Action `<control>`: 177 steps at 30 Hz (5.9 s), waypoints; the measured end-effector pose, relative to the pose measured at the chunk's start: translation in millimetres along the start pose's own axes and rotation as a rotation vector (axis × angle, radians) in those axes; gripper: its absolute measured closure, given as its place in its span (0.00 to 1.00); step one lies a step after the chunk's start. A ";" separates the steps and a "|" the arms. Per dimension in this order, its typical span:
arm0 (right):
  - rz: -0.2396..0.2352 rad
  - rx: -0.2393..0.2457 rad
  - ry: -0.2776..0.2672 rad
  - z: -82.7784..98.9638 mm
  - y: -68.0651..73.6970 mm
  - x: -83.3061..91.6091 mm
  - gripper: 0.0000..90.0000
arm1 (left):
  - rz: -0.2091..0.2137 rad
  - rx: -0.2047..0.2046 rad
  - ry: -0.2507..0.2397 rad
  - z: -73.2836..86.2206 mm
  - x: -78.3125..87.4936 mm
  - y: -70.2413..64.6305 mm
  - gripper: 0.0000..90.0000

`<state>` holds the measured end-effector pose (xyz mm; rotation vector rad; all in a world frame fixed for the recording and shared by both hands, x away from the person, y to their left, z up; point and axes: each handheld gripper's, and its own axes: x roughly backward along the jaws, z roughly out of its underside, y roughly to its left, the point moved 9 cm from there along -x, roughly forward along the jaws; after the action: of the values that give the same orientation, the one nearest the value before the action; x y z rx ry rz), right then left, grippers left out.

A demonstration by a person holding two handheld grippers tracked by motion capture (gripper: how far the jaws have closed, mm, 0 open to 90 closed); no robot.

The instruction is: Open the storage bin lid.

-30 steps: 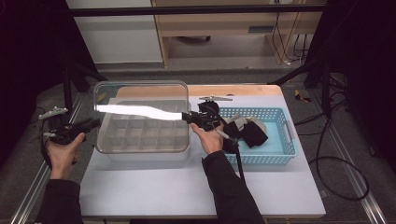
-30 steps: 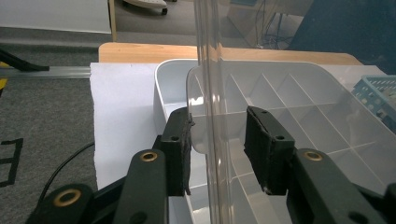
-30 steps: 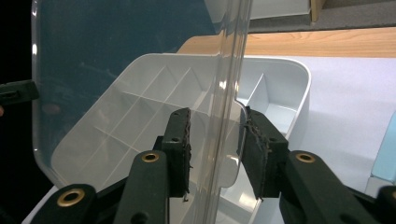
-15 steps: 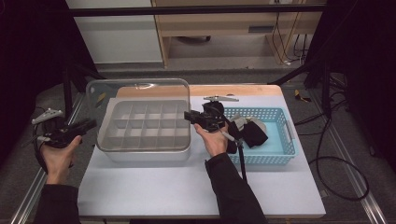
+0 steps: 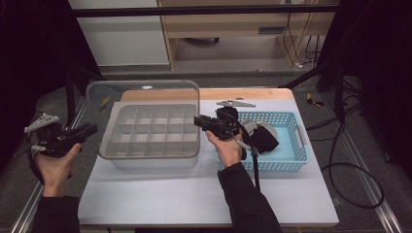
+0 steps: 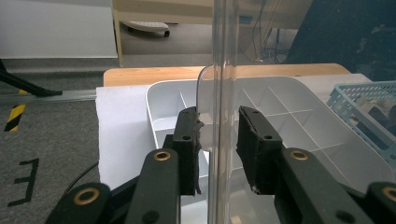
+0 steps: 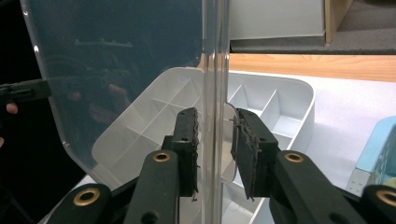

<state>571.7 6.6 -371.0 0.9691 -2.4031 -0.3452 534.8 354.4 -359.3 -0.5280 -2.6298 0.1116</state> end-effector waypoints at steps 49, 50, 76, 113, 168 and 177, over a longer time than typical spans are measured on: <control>-0.078 0.080 -0.019 60.7 57.4 91.7 0.84 | -0.006 -0.005 0.018 49.2 81.2 -51.8 0.76; -0.079 0.078 -0.017 63.4 59.5 92.9 0.84 | -0.007 -0.006 0.019 50.2 82.8 -52.2 0.76; -0.139 0.051 0.064 130.3 93.0 86.9 0.84 | -0.053 0.051 0.096 112.6 127.9 -37.3 0.76; -0.141 -0.075 0.209 208.8 82.3 58.7 0.84 | -0.088 0.102 0.298 187.0 118.8 -20.4 0.76; -0.026 -0.077 0.334 237.4 47.7 21.7 0.66 | -0.118 0.119 0.432 219.7 66.3 -8.5 0.68; 0.022 -0.013 0.301 233.2 45.0 22.4 0.61 | -0.124 0.099 0.409 213.8 66.7 -8.8 0.64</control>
<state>403.2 32.1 -538.1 0.9175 -2.1336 -0.1903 381.0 373.9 -521.2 -0.3135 -2.2367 0.0835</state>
